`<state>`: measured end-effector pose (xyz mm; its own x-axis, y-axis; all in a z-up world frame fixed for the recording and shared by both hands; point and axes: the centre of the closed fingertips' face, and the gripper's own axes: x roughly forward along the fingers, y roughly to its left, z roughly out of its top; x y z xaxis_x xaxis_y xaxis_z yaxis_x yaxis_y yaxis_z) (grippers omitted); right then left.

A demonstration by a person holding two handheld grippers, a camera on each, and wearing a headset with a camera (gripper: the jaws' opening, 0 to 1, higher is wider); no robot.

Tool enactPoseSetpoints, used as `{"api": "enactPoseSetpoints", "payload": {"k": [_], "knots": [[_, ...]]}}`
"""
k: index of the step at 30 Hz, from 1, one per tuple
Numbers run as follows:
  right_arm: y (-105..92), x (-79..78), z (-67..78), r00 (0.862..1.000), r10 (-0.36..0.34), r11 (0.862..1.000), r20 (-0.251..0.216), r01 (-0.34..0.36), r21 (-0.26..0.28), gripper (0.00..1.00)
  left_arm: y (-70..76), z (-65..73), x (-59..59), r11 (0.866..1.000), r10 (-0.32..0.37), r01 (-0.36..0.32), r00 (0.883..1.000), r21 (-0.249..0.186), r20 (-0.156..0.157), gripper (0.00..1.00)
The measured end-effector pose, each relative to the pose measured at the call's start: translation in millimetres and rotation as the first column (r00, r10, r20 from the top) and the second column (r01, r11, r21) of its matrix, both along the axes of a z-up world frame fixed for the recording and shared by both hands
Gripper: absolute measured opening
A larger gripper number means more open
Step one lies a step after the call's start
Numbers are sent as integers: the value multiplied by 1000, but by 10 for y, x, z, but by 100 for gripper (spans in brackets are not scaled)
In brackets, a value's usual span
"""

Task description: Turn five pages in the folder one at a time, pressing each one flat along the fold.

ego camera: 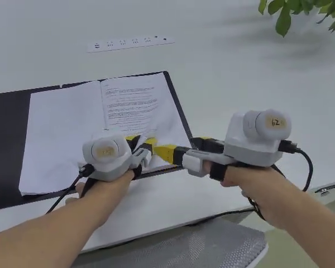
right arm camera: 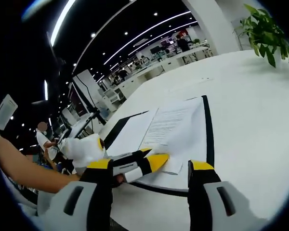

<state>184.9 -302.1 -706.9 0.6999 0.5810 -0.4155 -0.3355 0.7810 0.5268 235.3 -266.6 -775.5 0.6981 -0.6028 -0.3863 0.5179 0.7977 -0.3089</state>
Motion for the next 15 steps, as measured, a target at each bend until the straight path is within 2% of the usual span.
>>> {"api": "enactPoseSetpoints", "payload": {"k": [3,4,7,8,10,11,12,15], "knots": [[-38,233,-79,999,-33,998,-25,34,51,53,1,0,3,1000,4,-4,1000,-4,-3,21],[-81,337,-135,997,-56,995,-50,60,82,50,1,1,4,1000,6,-6,1000,-6,-4,21],[-129,500,-213,993,-91,988,-72,99,118,47,4,4,4,1000,10,-10,1000,-10,-7,20],[-134,533,-263,992,-87,989,-93,98,113,47,5,4,7,1000,13,-13,1000,-14,-10,20],[-125,598,-285,992,-85,987,-88,96,128,45,10,2,14,1000,14,-14,1000,-16,-12,20],[-120,613,-299,991,-84,985,-102,98,141,45,12,1,14,1000,16,-16,1000,-18,-14,20],[-93,644,-280,990,-86,977,-111,106,187,44,13,2,13,1000,18,-18,1000,-21,-15,20],[-79,695,-304,986,-90,961,-140,123,248,41,13,4,16,999,21,-22,1000,-26,-20,20]]}}
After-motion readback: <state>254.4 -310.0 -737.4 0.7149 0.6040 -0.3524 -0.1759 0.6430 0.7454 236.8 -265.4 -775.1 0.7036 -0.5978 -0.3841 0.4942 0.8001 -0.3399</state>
